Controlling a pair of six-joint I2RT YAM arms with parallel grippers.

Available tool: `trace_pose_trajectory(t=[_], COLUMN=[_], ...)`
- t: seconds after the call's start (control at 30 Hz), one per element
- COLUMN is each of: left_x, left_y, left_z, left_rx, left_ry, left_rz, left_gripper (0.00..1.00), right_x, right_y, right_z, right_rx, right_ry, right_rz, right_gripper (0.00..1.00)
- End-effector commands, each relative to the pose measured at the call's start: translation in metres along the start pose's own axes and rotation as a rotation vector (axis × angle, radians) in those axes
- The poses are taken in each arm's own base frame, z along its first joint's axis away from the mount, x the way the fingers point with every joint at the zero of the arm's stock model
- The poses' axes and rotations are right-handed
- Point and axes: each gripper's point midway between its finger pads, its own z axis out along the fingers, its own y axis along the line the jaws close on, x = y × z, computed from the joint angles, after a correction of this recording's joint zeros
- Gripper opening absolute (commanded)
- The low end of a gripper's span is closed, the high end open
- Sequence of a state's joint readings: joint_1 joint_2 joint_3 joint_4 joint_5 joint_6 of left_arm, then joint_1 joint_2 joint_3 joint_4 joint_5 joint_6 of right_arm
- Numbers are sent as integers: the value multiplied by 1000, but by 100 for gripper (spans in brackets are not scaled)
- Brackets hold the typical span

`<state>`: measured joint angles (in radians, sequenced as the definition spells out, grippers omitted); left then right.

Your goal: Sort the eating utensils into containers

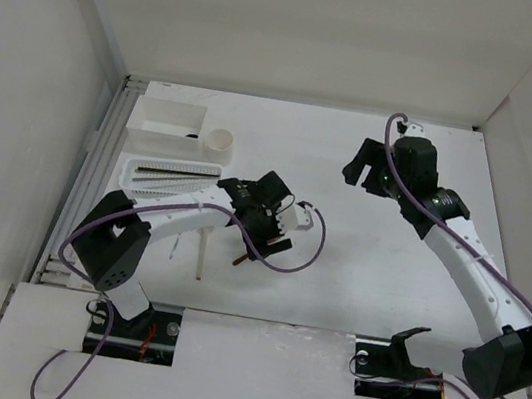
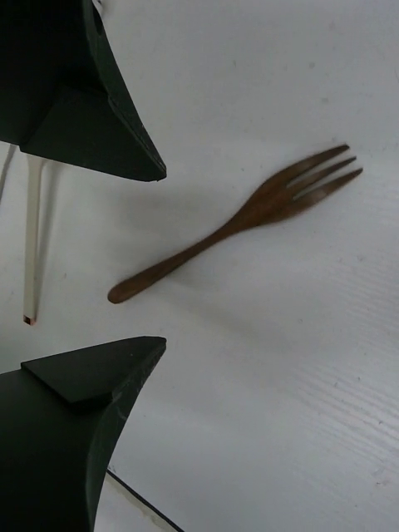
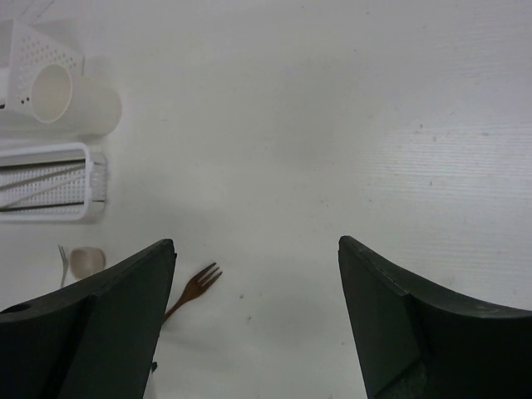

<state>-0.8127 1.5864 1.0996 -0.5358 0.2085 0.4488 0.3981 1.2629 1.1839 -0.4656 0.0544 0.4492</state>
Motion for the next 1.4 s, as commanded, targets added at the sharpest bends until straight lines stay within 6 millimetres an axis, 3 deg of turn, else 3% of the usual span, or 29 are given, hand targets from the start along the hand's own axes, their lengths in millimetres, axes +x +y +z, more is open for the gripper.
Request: trace_pose_trajectory(t=[0.0, 0.2, 0.43, 0.73, 0.8, 0.83, 0.87, 0.9, 1.0, 1.17, 1.37], left_x=[6, 37, 53, 70, 70, 74, 76, 76, 77, 45, -15], left_y=[-7, -9, -16, -13, -13, -14, -15, -15, -15, -2, 27], left_z=[5, 23, 33, 50, 50, 50, 52, 52, 53, 37, -11], left_rx=[5, -16, 7, -5, -5, 2, 5, 5, 9, -12, -86], left_ry=[13, 88, 126, 194, 194, 212, 223, 223, 233, 141, -81], left_rz=[-57, -84, -111, -116, -107, -110, -111, -111, -112, -159, -163], left_gripper=[72, 60, 57, 42, 27, 10, 9, 0, 0, 0, 0], right_x=[-17, -10, -13, -14, -17, -18, -18, -18, -23, -24, -29], right_y=[1, -3, -2, -3, -4, -6, -6, -9, -9, -15, -13], right_z=[-22, -36, -45, -50, -53, -56, -56, -59, -66, -68, -64], right_rx=[14, 9, 1, 4, 9, 17, 17, 30, 30, 58, 50], right_ry=[-47, -57, -73, -86, -100, -107, -107, -113, -138, -154, -172], right_rz=[3, 15, 16, 17, 18, 19, 19, 20, 32, 34, 27], right_gripper=[84, 84, 84, 84, 84, 84, 84, 84, 84, 84, 84])
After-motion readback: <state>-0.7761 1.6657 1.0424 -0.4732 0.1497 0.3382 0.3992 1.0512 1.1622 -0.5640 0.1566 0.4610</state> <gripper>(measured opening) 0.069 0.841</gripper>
